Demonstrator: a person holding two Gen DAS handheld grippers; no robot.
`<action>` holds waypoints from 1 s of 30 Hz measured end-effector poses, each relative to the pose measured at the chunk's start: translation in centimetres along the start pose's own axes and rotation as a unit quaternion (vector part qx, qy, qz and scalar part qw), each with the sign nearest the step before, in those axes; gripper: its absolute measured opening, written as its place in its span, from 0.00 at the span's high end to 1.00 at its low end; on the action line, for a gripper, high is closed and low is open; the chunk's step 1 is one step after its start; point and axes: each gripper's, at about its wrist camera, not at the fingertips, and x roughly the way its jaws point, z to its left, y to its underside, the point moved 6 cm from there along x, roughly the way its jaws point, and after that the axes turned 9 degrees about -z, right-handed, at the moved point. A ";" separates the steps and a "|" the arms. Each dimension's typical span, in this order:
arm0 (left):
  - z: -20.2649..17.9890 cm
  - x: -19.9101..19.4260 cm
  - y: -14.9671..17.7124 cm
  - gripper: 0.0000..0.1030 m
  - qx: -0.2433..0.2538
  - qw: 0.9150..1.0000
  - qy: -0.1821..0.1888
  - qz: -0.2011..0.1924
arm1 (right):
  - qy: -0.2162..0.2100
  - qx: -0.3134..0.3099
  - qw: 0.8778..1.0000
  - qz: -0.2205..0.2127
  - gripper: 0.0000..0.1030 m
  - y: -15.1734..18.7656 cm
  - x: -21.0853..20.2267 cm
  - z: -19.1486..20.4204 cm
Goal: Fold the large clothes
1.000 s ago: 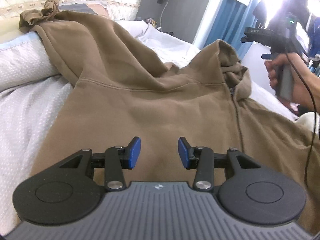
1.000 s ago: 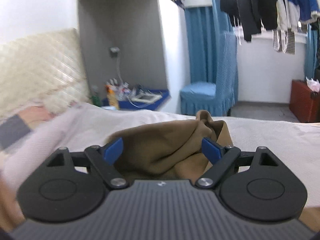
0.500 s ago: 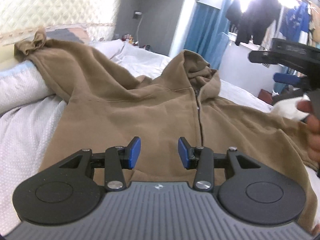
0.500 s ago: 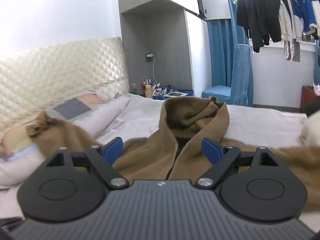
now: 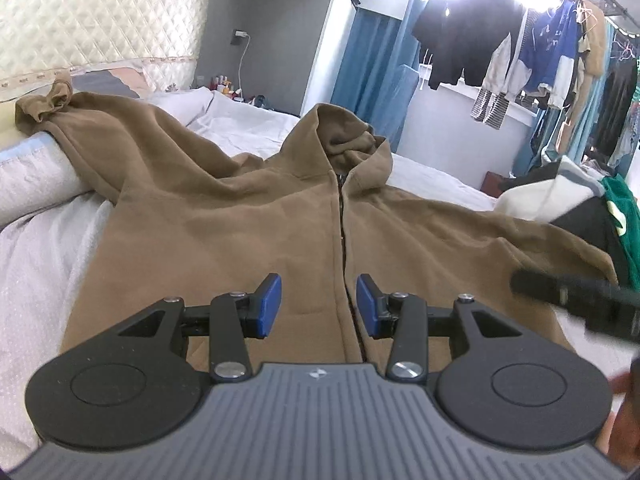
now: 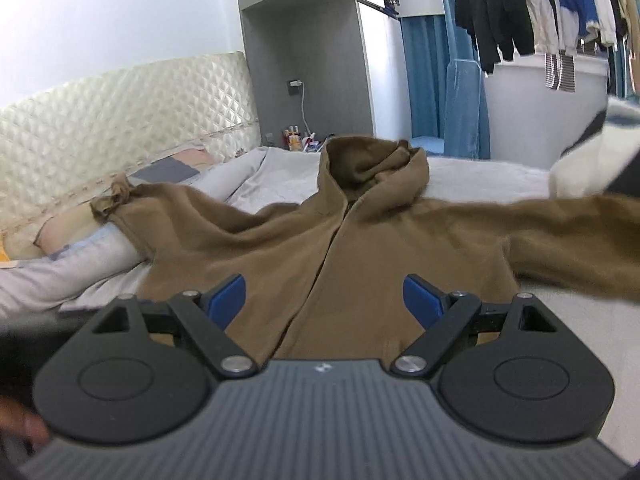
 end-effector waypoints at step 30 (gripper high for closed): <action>1.8 3.5 1.4 0.43 -0.021 0.999 -0.009 0.039 | 0.193 0.196 0.961 -0.027 0.16 -2.6 6.2 -19.4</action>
